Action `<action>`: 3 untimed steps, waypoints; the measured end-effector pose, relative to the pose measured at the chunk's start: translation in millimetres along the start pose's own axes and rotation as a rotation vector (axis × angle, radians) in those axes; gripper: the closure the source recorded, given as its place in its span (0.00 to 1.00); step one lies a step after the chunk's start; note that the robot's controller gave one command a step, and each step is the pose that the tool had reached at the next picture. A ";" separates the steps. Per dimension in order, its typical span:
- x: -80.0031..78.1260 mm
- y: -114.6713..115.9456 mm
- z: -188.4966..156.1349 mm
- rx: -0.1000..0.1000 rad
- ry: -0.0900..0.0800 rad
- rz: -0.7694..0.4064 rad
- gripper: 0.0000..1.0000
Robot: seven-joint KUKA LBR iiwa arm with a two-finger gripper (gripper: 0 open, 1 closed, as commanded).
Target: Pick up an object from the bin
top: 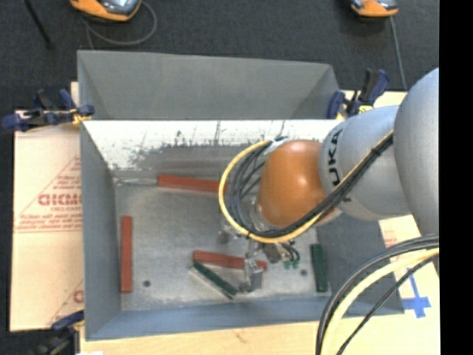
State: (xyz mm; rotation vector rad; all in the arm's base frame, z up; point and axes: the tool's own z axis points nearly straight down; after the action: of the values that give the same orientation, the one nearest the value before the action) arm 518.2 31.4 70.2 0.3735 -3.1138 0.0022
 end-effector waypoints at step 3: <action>20.0 -38.7 0.0 0.000 -0.009 -0.258 1.00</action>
Offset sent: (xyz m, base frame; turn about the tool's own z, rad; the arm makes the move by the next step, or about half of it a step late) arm -0.0147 -0.0256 0.0976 -0.2814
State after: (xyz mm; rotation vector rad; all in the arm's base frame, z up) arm 507.9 -11.0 70.3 0.7726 -3.0488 -0.0010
